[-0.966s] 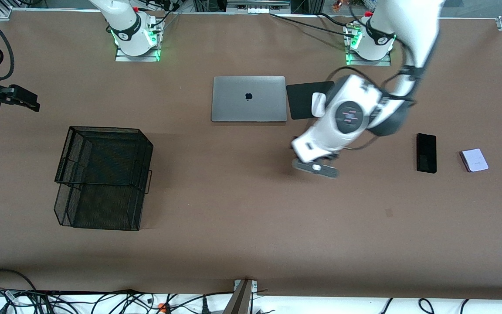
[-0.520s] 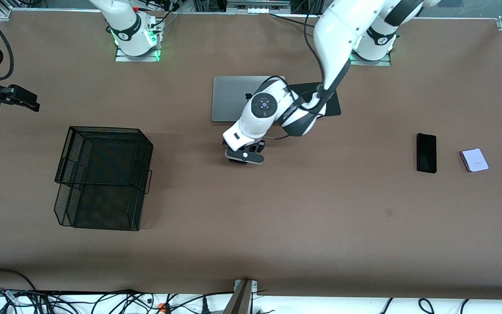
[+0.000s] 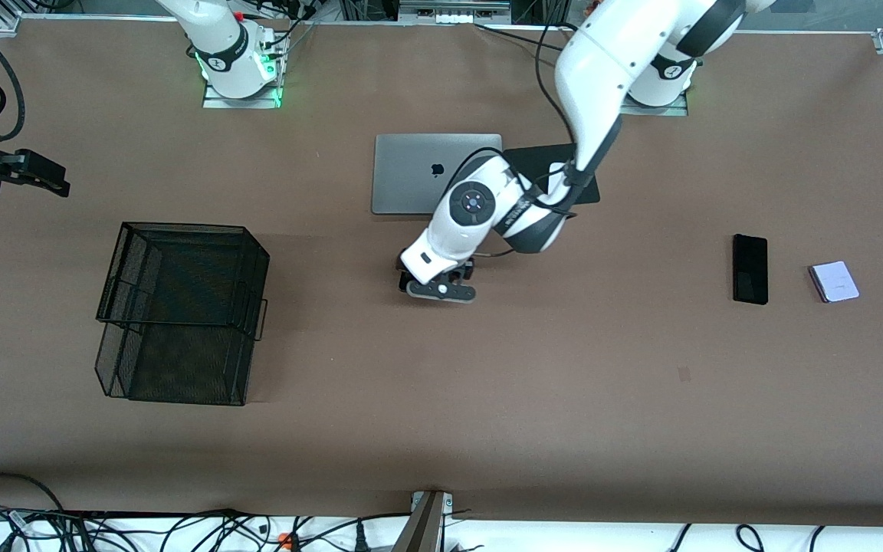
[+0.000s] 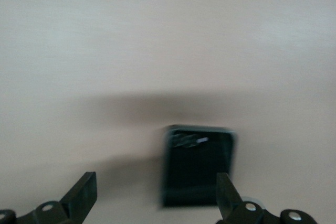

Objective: Place phones with both arms
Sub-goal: 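Set the flip phone down with the left gripper while the right gripper approaches, then grasp the flip phone with the right gripper while the left gripper grasps the smartphone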

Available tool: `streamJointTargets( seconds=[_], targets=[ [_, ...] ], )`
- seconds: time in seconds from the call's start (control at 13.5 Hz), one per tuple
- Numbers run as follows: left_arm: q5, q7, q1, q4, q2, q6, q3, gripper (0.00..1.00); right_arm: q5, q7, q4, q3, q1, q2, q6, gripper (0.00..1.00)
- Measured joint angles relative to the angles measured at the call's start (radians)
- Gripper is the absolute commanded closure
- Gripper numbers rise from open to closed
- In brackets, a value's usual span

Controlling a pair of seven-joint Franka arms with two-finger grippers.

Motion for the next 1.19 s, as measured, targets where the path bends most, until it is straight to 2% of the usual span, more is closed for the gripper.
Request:
streamJointTargets(
  seconds=[0.15, 0.3, 0.45, 0.59, 0.89, 1.04, 1.19],
  targets=[
    [0.016, 0.006, 0.075, 0.014, -0.096, -0.237, 0.025, 0.00, 0.045, 0.000, 0.002, 0.010, 0.002, 0.000, 0.008, 0.00],
    [0.089, 0.055, 0.169, 0.013, -0.186, -0.403, 0.043, 0.00, 0.093, 0.000, 0.002, 0.018, 0.030, 0.007, 0.017, 0.00],
    [0.186, 0.150, 0.255, 0.009, -0.247, -0.512, 0.048, 0.00, 0.109, 0.085, 0.002, 0.023, 0.122, 0.026, 0.048, 0.00],
    [0.254, 0.243, 0.336, -0.003, -0.272, -0.582, 0.052, 0.00, 0.109, 0.272, 0.001, 0.028, 0.249, 0.055, 0.103, 0.00],
    [0.273, 0.550, 0.589, -0.097, -0.276, -0.560, 0.056, 0.00, 0.101, 0.634, 0.000, 0.035, 0.530, 0.178, 0.270, 0.00],
    [0.273, 0.678, 0.703, -0.187, -0.276, -0.453, 0.054, 0.00, 0.071, 0.786, 0.015, 0.035, 0.631, 0.253, 0.344, 0.00],
    [0.273, 0.756, 0.770, -0.301, -0.276, -0.303, 0.053, 0.00, 0.038, 0.897, 0.041, 0.034, 0.703, 0.333, 0.366, 0.00]
  ],
)
